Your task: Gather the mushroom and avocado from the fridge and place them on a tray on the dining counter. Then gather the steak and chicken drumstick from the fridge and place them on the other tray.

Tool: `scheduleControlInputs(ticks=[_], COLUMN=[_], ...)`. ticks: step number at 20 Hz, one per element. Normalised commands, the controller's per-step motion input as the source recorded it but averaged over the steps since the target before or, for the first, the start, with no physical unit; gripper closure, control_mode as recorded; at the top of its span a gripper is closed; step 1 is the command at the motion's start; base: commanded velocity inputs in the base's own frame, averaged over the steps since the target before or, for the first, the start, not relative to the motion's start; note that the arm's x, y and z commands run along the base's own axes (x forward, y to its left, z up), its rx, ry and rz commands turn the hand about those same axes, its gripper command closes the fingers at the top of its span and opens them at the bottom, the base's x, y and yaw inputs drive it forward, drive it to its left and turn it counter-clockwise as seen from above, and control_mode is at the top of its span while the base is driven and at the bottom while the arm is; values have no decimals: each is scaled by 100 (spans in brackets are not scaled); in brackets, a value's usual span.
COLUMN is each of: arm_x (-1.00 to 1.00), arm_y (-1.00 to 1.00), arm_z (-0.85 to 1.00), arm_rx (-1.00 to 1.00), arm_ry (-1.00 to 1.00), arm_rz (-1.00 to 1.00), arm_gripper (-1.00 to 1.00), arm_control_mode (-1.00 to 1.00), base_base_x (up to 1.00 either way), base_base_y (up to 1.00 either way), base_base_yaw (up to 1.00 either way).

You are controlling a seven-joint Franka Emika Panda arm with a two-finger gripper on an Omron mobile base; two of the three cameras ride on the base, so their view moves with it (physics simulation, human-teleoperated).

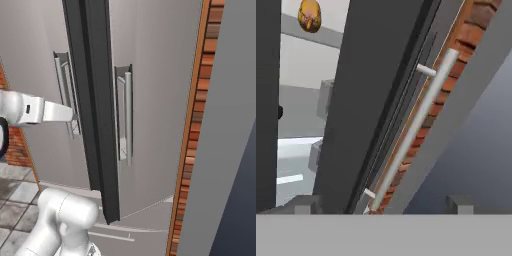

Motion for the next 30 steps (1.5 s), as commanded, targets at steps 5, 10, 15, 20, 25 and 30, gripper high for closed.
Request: scheduleControlInputs(ticks=[5, 10, 15, 20, 25, 30], arm_x=[69, 56, 76, 56, 8, 0], arm_y=[85, 20, 0, -18, -33, -53], arm_z=[-20, -31, -11, -4, -4, -1], arm_rx=[-27, -12, -1, 0, 0, 0], arm_ry=[40, 10, 7, 5, 0, 0], arm_rz=[-8, -18, -3, 4, 4, 2], arm_gripper=[-100, -100, -100, -100, -100, -100], arm_control_mode=[-100, -100, -100, -100, -100, -100], base_base_x=[0, 0, 0, 0, 0, 0], base_base_y=[0, 0, 0, 0, 0, 0], base_base_yaw=[0, 0, 0, 0, 0, 0])
